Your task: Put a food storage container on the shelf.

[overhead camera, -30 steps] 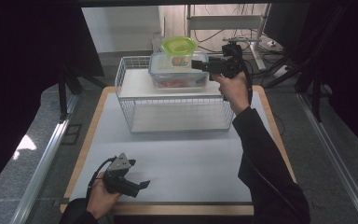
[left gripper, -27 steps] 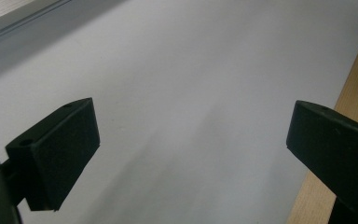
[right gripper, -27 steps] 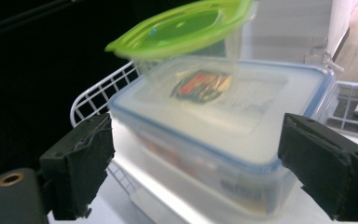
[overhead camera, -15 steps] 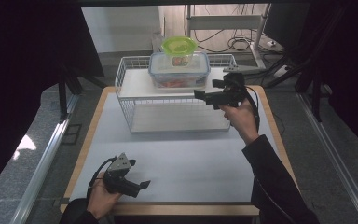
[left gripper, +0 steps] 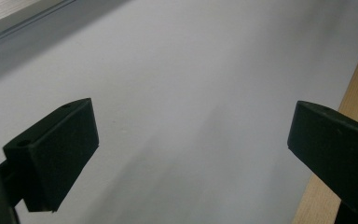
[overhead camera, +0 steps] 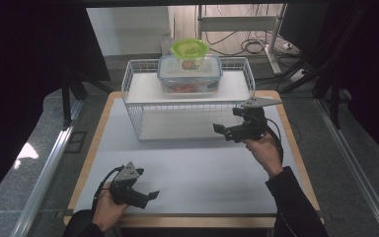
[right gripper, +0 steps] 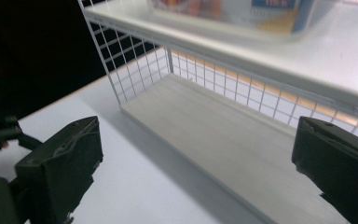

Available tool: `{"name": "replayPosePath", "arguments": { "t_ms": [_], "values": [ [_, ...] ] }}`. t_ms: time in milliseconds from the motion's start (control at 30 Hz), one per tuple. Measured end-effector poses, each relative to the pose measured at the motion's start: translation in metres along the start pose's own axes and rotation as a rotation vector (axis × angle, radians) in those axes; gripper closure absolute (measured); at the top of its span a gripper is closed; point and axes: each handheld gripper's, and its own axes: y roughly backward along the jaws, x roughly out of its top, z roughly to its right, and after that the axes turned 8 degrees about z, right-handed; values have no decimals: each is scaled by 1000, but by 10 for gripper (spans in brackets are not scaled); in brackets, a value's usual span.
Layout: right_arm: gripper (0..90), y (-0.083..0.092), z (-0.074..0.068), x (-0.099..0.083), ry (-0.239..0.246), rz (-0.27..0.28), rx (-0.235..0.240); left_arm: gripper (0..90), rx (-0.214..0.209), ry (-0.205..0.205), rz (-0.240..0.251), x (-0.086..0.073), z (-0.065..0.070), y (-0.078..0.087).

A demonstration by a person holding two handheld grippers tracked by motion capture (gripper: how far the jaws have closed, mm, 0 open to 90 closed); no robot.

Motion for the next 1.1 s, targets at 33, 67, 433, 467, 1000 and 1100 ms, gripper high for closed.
{"name": "replayPosePath", "arguments": {
  "t_ms": [33, 67, 433, 467, 1000, 1100],
  "values": [
    [6, 2, 0, -4, 6, -2, -4, 16, 0, 0, 0, 0, 0, 0],
    [5, 3, 0, -7, 7, -3, -7, 17, 1, -2, 0, 0, 0, 0],
    [0, 19, -3, -33, 8, -20, -43, 18, -2, -5, 2, 0, 0, 0],
    [0, 19, -3, -33, 8, -20, -43, 18, -2, -5, 2, 0, 0, 0],
    [0, 22, -24, -82, 73, -96, -63, 26, -7, -8, -2, 0, 0, 0],
    [0, 23, -26, -96, 88, -126, -72, 25, -7, -12, -7, 0, 1, -1]
  ]
}}
